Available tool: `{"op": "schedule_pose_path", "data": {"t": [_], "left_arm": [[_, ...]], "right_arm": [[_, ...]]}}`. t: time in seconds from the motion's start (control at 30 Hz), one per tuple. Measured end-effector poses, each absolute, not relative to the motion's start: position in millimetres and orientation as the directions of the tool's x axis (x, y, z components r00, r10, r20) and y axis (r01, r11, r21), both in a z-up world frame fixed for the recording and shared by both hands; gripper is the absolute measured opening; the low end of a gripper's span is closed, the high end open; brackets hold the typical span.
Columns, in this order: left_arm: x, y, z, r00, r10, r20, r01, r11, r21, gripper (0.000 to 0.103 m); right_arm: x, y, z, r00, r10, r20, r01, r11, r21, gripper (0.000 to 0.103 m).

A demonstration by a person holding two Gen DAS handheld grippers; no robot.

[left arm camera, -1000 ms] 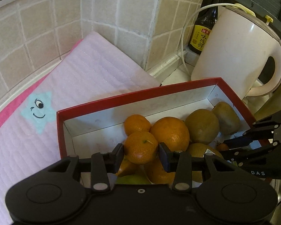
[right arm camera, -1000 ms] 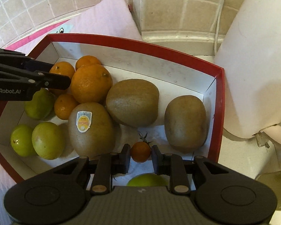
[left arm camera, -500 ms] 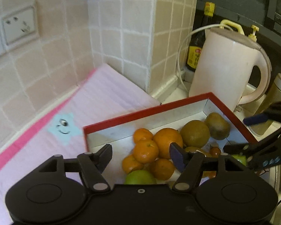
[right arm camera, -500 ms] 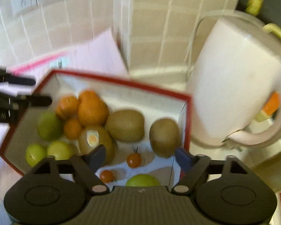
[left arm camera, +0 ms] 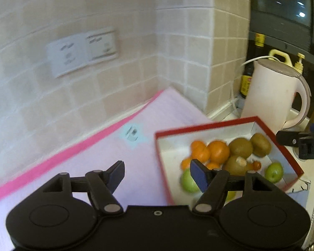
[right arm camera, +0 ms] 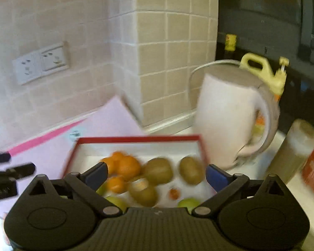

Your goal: Organize fruits

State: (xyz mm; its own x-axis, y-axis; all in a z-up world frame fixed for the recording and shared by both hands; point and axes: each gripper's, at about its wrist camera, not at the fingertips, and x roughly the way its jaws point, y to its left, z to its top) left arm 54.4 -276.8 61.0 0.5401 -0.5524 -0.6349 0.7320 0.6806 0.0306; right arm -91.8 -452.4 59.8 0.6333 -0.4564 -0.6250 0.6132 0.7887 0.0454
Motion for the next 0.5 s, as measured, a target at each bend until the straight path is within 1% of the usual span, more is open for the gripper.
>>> {"op": "schedule_pose_path", "data": {"t": [0.07, 0.2, 0.37, 0.5], "left_arm": [[49, -258, 59, 0.542, -0.534, -0.648, 0.707, 0.707, 0.008, 0.082], [37, -227, 56, 0.579, -0.480, -0.659, 0.642, 0.767, 0.005, 0.082], [20, -211, 58, 0.631, -0.427, -0.648, 0.585, 0.810, 0.036, 0.082], [11, -202, 54, 0.623, -0.420, -0.660, 0.569, 0.822, 0.015, 0.082]], "right_arm": [[-93, -431, 53, 0.631, -0.456, -0.627, 0.604, 0.796, 0.029, 0.101], [-85, -397, 53, 0.601, -0.498, -0.625, 0.587, 0.806, -0.078, 0.101], [-80, -372, 56, 0.619, -0.461, -0.636, 0.555, 0.829, -0.061, 0.101], [-76, -356, 50, 0.597, -0.477, -0.646, 0.555, 0.826, -0.097, 0.101]]}}
